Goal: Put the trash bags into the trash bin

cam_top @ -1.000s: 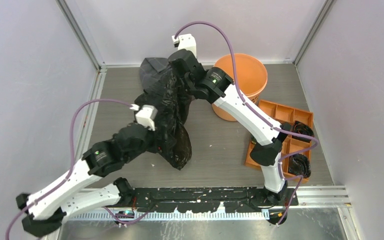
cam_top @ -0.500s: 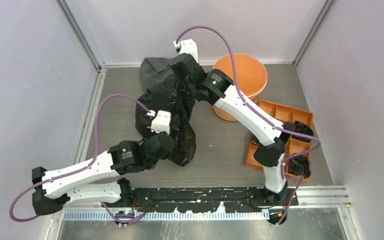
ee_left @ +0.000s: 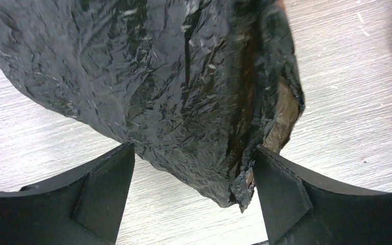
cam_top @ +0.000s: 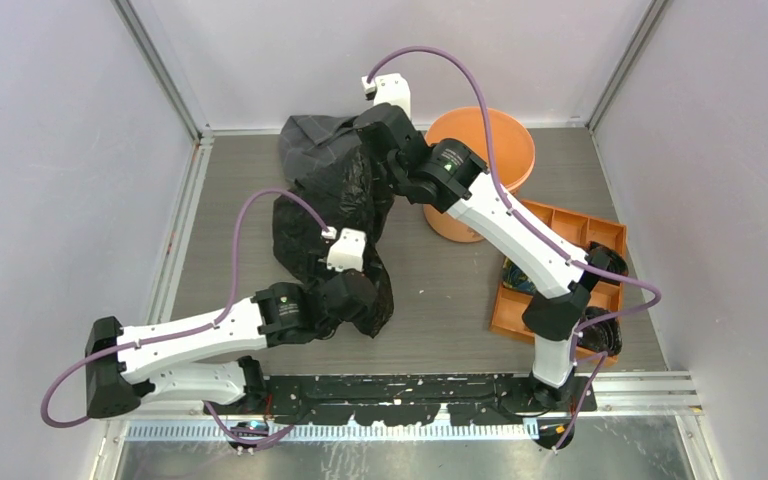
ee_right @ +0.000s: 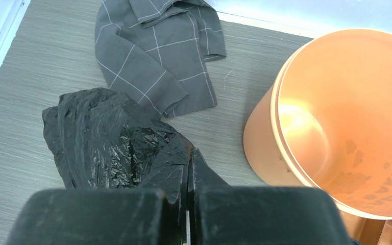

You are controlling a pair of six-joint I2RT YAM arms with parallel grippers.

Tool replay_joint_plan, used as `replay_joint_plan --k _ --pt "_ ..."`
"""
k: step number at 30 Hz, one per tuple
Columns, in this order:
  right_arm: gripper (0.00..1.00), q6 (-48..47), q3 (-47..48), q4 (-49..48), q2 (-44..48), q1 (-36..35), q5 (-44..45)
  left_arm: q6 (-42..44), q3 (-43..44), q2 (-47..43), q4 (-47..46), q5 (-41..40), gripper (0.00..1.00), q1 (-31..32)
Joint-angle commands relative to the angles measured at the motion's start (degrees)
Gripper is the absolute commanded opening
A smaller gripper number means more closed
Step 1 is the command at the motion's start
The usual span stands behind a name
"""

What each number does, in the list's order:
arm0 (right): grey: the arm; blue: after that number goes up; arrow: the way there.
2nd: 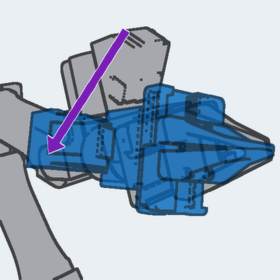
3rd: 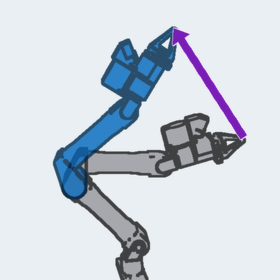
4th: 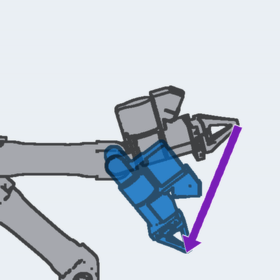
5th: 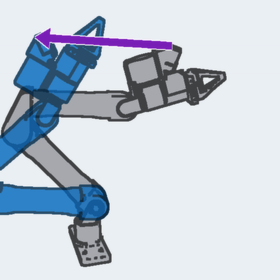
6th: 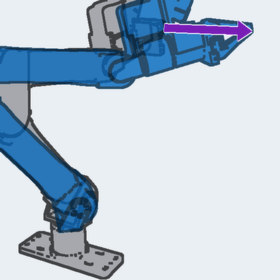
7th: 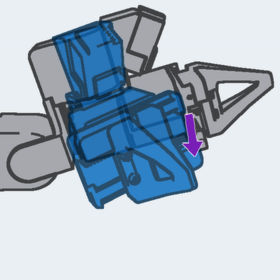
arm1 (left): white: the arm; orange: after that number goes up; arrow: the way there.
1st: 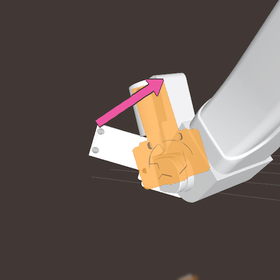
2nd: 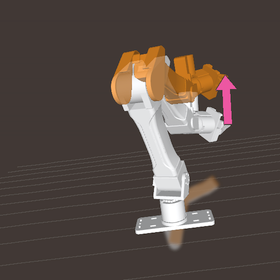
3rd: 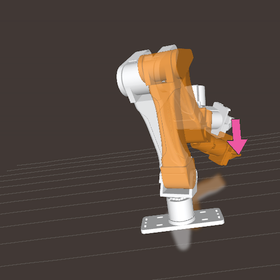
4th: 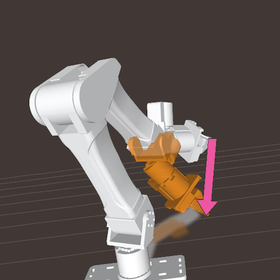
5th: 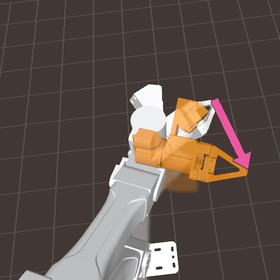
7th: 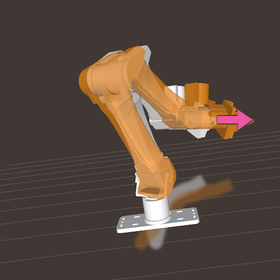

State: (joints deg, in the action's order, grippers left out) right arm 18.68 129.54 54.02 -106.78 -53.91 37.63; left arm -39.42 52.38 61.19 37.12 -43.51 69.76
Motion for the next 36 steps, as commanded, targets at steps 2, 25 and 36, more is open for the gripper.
replay_joint_plan --k 2,25,36 --pt "0.01 0.7 0.5 -1.6 1.8 0.0 0.4 -3.4 -2.1 0.9 -5.3 -4.4 0.87 0.3" --pt "0.15 2.7 -14.9 -2.6 12.6 0.8 -2.9 11.1 5.4 -5.5 -3.7 9.4 0.00 -18.5" --pt "0.72 2.7 -19.8 -2.5 18.4 0.9 -10.2 12.1 17.4 2.9 -2.8 39.5 0.00 -42.0"
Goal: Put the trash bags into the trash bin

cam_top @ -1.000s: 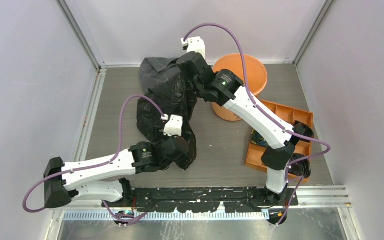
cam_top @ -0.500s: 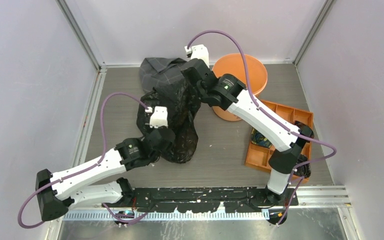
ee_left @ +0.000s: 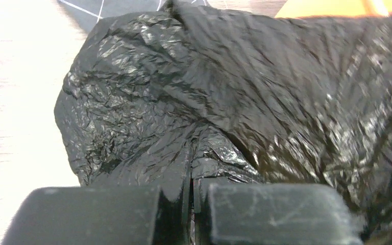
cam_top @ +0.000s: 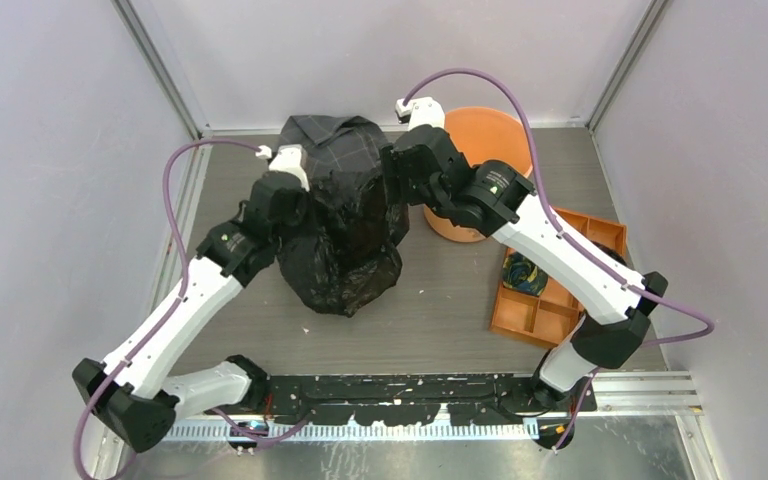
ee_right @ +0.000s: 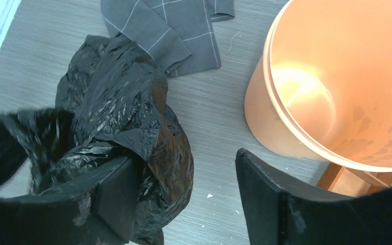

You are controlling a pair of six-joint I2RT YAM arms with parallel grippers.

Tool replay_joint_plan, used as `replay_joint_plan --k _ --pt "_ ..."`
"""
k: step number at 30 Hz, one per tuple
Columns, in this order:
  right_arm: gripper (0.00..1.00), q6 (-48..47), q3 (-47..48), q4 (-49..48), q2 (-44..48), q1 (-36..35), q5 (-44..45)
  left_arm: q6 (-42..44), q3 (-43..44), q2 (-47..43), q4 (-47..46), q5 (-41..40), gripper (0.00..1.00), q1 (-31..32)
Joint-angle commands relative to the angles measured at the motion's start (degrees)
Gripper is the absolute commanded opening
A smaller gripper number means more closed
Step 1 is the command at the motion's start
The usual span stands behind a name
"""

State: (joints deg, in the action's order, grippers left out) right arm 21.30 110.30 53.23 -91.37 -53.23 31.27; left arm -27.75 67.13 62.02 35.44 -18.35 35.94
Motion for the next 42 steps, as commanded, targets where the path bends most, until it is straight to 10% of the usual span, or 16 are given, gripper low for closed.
replay_joint_plan --k 1,5,15,31,42 --pt "0.78 0.0 -0.5 -1.5 3.4 0.2 -4.0 -0.3 3.1 2.9 -1.6 17.1 0.00 -10.7" --pt "0.99 -0.4 -1.0 -1.1 5.4 0.2 -4.0 -3.2 4.0 6.6 -4.0 27.0 0.00 -18.8" --pt "1.00 -3.3 -2.8 0.5 8.8 3.9 -1.3 -6.8 1.9 5.5 -5.9 35.7 0.00 -33.7" --pt "1.00 -10.6 2.2 0.0 -6.6 18.9 -14.9 -5.7 3.1 -2.8 -1.6 36.8 0.00 -34.4" --pt "0.66 -14.6 3.4 -1.5 -12.1 19.8 -20.1 -4.6 3.7 -6.9 -0.5 39.1 0.00 -34.3"
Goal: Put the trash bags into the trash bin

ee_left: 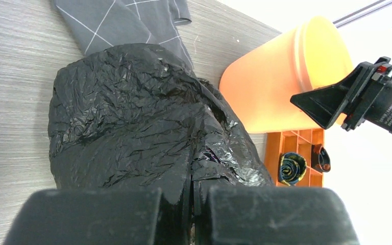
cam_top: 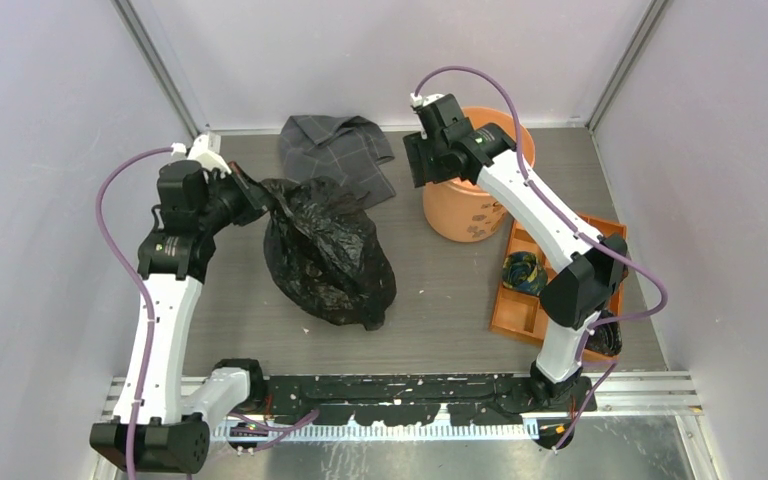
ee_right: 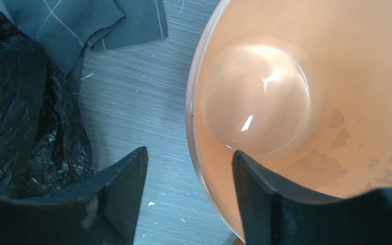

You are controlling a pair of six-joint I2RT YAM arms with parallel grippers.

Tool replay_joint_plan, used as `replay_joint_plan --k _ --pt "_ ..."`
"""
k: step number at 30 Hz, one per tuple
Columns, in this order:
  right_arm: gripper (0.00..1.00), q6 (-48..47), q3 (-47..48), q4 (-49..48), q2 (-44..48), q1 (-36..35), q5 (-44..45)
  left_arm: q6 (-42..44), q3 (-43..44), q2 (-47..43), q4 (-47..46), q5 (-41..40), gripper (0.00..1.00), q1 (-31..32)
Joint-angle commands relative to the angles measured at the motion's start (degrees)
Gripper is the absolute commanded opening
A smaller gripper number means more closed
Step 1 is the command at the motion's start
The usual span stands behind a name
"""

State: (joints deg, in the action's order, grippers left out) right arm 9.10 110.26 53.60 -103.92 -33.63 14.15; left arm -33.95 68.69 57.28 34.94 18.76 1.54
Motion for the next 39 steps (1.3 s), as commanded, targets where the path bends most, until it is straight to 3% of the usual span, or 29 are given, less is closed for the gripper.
replay_joint_plan --k 1,8,15,39 --pt "0.62 -2.5 3.3 -1.8 0.3 0.1 -3.2 1.7 2.4 -2.4 0.2 1.9 0.01 0.1" --pt "0.35 -1.9 2.2 -0.5 0.0 0.0 -5.7 2.5 4.9 -3.6 0.8 0.6 0.01 0.1" --pt "0.21 -0.4 2.6 0.5 0.0 -2.4 -8.8 3.2 9.0 -3.0 1.9 0.0 0.00 0.1" --pt "0.14 12.7 0.5 -1.5 5.6 -17.2 -9.8 4.0 20.7 -0.5 3.8 -3.8 0.01 0.1"
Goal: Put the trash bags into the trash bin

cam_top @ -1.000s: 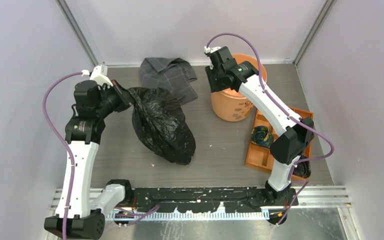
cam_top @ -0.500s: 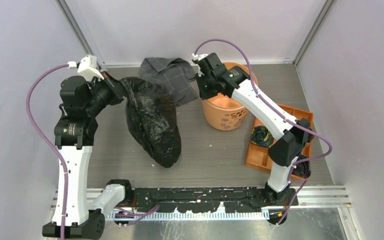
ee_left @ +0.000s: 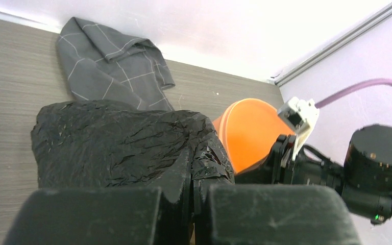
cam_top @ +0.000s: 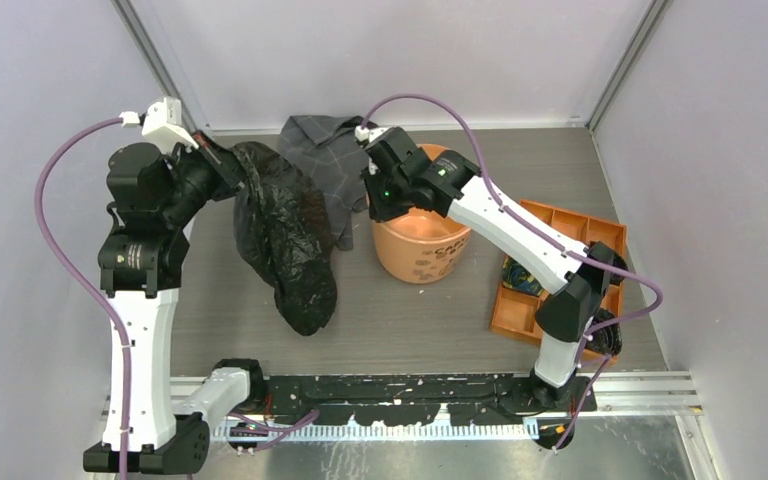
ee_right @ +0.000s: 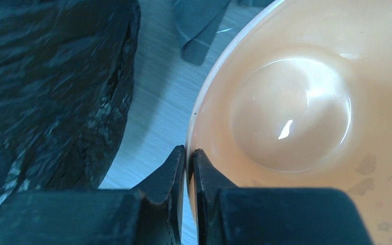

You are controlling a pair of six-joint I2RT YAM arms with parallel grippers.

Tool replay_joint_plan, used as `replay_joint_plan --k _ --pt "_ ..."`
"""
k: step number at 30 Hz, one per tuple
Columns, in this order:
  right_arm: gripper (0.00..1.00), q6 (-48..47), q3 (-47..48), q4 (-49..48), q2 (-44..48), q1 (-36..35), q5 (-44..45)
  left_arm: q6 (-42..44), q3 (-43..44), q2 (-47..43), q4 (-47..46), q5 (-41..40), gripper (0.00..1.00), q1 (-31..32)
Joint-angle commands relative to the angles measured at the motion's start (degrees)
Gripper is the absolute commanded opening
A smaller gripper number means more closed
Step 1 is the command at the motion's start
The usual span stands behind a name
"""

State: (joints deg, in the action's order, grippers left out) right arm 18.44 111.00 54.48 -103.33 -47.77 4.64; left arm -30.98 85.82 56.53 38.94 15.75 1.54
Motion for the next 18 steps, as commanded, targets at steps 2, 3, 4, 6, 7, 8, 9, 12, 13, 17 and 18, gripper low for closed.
replay_joint_plan --k 2,3,4,6,7,8,9,12,13,17,18 --pt "0.15 3.8 -0.7 -2.9 5.4 -4.2 0.5 0.9 4.5 0.7 -0.1 -0.7 0.00 0.1" --pt "0.15 4.0 -0.9 -3.0 5.5 -4.5 0.9 0.9 4.9 0.9 -0.1 -0.7 0.00 0.1" --pt "0.15 4.2 -0.9 -3.1 5.6 -4.7 1.3 0.7 5.3 1.0 -0.1 -0.7 0.01 0.1" --pt "0.21 4.4 -0.9 -3.2 6.1 -5.1 2.1 0.5 6.2 1.3 -0.2 -0.6 0.01 0.1" --pt "0.25 4.6 -0.9 -3.4 6.6 -5.3 2.5 0.4 6.4 1.5 -0.1 -0.6 0.00 0.1" --pt "0.29 4.7 -0.9 -3.7 7.0 -5.5 2.9 0.4 6.8 1.8 -0.1 -0.5 0.00 0.1" --pt "0.32 4.8 -0.7 -4.1 7.6 -5.9 3.4 0.4 7.5 2.0 -0.1 -0.5 0.01 0.1" --pt "0.48 4.2 1.1 -3.8 8.5 -7.1 4.4 0.5 9.7 2.9 0.6 -1.0 0.01 0.1" --pt "0.54 3.9 1.9 -3.5 8.8 -7.6 5.4 0.6 10.4 3.1 0.7 -1.2 0.00 0.1" --pt "0.72 2.1 3.5 -4.6 11.2 -9.8 7.8 0.4 13.9 4.6 1.2 -1.0 0.01 0.1" --pt "0.76 1.3 3.2 -5.9 12.3 -10.7 7.6 0.4 14.8 5.2 1.2 -0.8 0.00 0.1"
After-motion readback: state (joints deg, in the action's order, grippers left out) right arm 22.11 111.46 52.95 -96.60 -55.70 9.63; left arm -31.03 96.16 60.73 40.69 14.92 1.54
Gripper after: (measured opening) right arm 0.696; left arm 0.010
